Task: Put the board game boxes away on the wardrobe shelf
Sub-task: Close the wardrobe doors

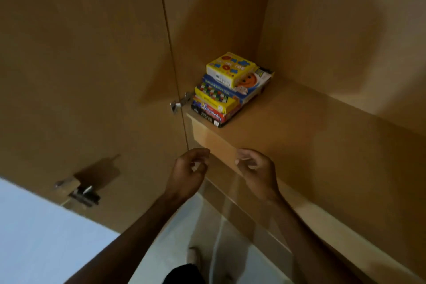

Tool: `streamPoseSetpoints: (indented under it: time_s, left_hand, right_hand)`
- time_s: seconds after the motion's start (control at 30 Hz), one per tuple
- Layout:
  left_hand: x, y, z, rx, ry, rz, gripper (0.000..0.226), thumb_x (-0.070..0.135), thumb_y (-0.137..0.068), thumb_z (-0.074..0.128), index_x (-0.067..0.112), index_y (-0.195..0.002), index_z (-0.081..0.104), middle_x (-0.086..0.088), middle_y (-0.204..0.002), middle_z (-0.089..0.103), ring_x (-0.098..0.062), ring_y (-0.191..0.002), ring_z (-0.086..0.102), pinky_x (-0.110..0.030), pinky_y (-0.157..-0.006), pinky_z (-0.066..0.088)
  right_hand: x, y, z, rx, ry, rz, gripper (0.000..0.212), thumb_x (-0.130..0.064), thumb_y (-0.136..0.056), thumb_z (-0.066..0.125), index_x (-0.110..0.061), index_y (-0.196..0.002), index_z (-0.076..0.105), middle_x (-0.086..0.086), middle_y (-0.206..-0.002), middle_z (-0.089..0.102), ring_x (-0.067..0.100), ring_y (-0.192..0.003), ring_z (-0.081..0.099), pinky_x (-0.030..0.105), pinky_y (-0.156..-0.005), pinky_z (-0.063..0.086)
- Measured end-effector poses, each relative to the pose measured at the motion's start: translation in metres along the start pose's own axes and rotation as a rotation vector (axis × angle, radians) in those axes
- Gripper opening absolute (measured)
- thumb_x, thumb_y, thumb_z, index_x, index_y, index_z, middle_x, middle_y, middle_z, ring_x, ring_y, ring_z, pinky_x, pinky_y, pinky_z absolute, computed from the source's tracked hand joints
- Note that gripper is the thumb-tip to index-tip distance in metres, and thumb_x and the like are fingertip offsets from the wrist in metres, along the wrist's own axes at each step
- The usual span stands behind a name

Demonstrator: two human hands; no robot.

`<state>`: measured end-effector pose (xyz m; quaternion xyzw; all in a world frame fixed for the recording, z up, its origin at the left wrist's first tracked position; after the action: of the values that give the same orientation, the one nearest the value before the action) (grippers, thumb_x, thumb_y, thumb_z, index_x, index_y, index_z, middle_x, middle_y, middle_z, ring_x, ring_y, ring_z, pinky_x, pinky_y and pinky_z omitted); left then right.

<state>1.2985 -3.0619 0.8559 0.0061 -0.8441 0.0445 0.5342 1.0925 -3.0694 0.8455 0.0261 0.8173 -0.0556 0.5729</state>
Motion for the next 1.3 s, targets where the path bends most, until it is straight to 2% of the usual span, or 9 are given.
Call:
streamPoseSetpoints:
  time_s: [0.17, 0.3, 0.57, 0.67, 0.77, 0.93, 1.03, 1.17, 1.3]
  left_hand:
    - [-0.002, 0.068, -0.014, -0.049, -0.011, 0.017, 0.031, 0.007, -0.089, 0.058, 0.028, -0.111, 0.067, 0.020, -0.101, 0.068, 0.003, -0.093, 0.063, -0.037, -0.088, 0.055]
    - [0.013, 0.115, -0.027, -0.101, 0.028, 0.109, 0.028, 0.010, -0.091, 0.059, 0.023, -0.116, 0.066, 0.015, -0.107, 0.067, -0.002, -0.098, 0.063, -0.037, -0.087, 0.056]
    - [0.008, 0.266, -0.039, -0.286, 0.121, 0.200, 0.025, 0.007, -0.091, 0.062, 0.019, -0.112, 0.067, 0.016, -0.104, 0.068, 0.008, -0.091, 0.062, -0.023, -0.085, 0.051]
    - [0.015, 0.324, -0.034, -0.353, 0.154, 0.194, 0.025, 0.007, -0.090, 0.062, 0.018, -0.112, 0.067, 0.012, -0.105, 0.070, 0.001, -0.095, 0.065, -0.022, -0.088, 0.052]
    - [0.037, 0.376, -0.017, -0.437, 0.177, 0.239, 0.026, 0.006, -0.090, 0.063, 0.021, -0.110, 0.068, 0.011, -0.104, 0.070, -0.002, -0.095, 0.066, -0.020, -0.085, 0.052]
    - [0.077, 0.452, 0.030, -0.555, 0.186, 0.309, 0.033, 0.000, -0.089, 0.061, 0.029, -0.104, 0.066, 0.013, -0.100, 0.070, 0.008, -0.088, 0.064, -0.005, -0.076, 0.047]
    - [0.104, 0.495, 0.069, -0.622, 0.197, 0.332, 0.035, -0.002, -0.089, 0.058, 0.028, -0.104, 0.066, 0.011, -0.102, 0.070, -0.001, -0.088, 0.065, -0.007, -0.074, 0.047]
    - [0.147, 0.547, 0.115, -0.673, 0.188, 0.369, 0.027, 0.005, -0.091, 0.059, 0.019, -0.112, 0.065, 0.009, -0.106, 0.067, -0.003, -0.091, 0.062, -0.003, -0.072, 0.045]
    - [0.183, 0.591, 0.154, -0.705, 0.217, 0.377, 0.027, 0.011, -0.092, 0.060, 0.023, -0.116, 0.064, 0.010, -0.110, 0.067, -0.003, -0.096, 0.062, -0.016, -0.080, 0.051]
  right_hand:
    - [-0.009, 0.084, -0.008, -0.006, -0.010, 0.034, 0.027, -0.015, -0.088, 0.067, -0.020, -0.115, 0.069, -0.014, -0.108, 0.069, 0.000, -0.097, 0.063, 0.014, -0.076, 0.050]
    - [-0.026, 0.153, -0.026, 0.134, -0.001, -0.004, 0.024, -0.015, -0.087, 0.069, -0.021, -0.111, 0.070, -0.014, -0.103, 0.070, -0.002, -0.091, 0.064, 0.008, -0.074, 0.047]
    - [-0.036, 0.343, -0.036, 0.352, 0.021, 0.009, 0.021, -0.016, -0.085, 0.071, -0.027, -0.104, 0.071, -0.011, -0.091, 0.071, 0.002, -0.085, 0.065, 0.009, -0.074, 0.045]
    - [-0.039, 0.417, -0.049, 0.412, 0.022, 0.071, 0.021, -0.015, -0.085, 0.071, -0.024, -0.104, 0.071, -0.011, -0.088, 0.071, -0.001, -0.081, 0.065, 0.010, -0.073, 0.047]
    - [-0.044, 0.487, -0.076, 0.499, 0.023, 0.081, 0.021, -0.011, -0.086, 0.070, -0.020, -0.105, 0.071, -0.008, -0.090, 0.072, -0.005, -0.078, 0.063, 0.007, -0.071, 0.046]
    - [-0.033, 0.584, -0.134, 0.614, 0.080, 0.143, 0.020, -0.019, -0.087, 0.071, -0.026, -0.105, 0.071, -0.015, -0.091, 0.071, -0.009, -0.083, 0.064, 0.006, -0.071, 0.047]
    - [-0.025, 0.633, -0.179, 0.688, 0.139, 0.145, 0.018, -0.019, -0.086, 0.072, -0.026, -0.103, 0.071, -0.021, -0.089, 0.069, -0.011, -0.083, 0.064, 0.005, -0.072, 0.048]
    - [-0.022, 0.681, -0.237, 0.752, 0.237, 0.079, 0.008, -0.018, -0.087, 0.071, -0.022, -0.094, 0.073, -0.014, -0.088, 0.071, -0.003, -0.082, 0.066, 0.007, -0.070, 0.048]
    - [-0.013, 0.704, -0.293, 0.801, 0.210, 0.034, 0.009, -0.013, -0.090, 0.067, -0.020, -0.093, 0.071, -0.009, -0.089, 0.071, 0.001, -0.083, 0.065, 0.011, -0.073, 0.048]
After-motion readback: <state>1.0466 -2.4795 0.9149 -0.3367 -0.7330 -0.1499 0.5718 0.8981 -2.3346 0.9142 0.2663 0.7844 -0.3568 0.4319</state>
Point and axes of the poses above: each hand's wrist, its own y-axis away from the middle knuckle, its own z-axis out of the palm, x = y × z, the point moved 6 cm from there along -y, towards the middle knuckle
